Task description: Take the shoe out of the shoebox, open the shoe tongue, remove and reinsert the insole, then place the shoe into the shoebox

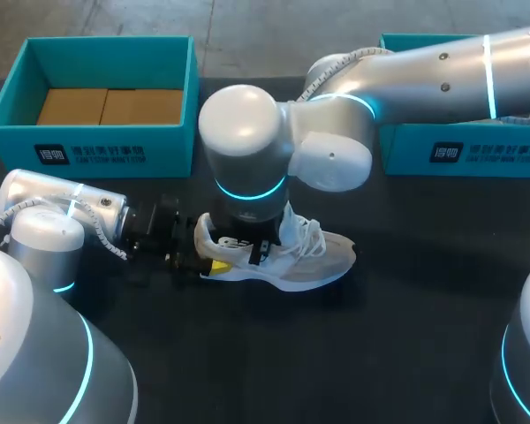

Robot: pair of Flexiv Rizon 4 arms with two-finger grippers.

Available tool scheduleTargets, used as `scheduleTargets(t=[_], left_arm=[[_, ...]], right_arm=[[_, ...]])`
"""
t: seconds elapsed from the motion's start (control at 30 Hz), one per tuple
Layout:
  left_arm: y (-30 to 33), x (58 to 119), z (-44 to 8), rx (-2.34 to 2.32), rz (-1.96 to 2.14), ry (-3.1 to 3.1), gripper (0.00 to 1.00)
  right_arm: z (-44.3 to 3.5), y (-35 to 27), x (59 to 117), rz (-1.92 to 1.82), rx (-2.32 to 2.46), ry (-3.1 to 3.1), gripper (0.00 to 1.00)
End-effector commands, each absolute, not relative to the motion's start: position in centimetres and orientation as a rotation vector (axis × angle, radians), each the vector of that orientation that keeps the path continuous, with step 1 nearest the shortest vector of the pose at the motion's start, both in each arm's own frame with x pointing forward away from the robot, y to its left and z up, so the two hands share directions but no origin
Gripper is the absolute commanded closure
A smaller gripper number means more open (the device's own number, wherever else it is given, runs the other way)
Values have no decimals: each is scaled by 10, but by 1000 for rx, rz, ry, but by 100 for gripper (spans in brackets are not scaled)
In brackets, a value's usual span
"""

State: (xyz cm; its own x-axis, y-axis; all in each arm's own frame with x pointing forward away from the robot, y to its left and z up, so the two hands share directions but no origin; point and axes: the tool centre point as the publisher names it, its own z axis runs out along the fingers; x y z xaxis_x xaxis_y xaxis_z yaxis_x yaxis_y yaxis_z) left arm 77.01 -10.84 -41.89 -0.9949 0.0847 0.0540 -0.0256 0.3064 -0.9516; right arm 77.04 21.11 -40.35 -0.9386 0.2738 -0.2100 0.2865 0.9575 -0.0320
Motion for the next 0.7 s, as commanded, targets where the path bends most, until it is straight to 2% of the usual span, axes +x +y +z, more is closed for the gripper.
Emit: scheduleTargets(t=[0.03,0.5,0.57,0.7], left_arm=[[-108,770,-421,-55,1793,-2464,100],[-108,770,-421,-55,1793,-2464,100],[-108,770,-421,-55,1793,-2464,100],[-108,770,-421,-55,1793,-2464,100]], right_arm=[[-396,204,764,-80,423,2875,100],[-394,204,769,-54,414,2841,100],[-393,203,769,-56,413,2838,85],[-391,200,770,-61,412,2824,69]])
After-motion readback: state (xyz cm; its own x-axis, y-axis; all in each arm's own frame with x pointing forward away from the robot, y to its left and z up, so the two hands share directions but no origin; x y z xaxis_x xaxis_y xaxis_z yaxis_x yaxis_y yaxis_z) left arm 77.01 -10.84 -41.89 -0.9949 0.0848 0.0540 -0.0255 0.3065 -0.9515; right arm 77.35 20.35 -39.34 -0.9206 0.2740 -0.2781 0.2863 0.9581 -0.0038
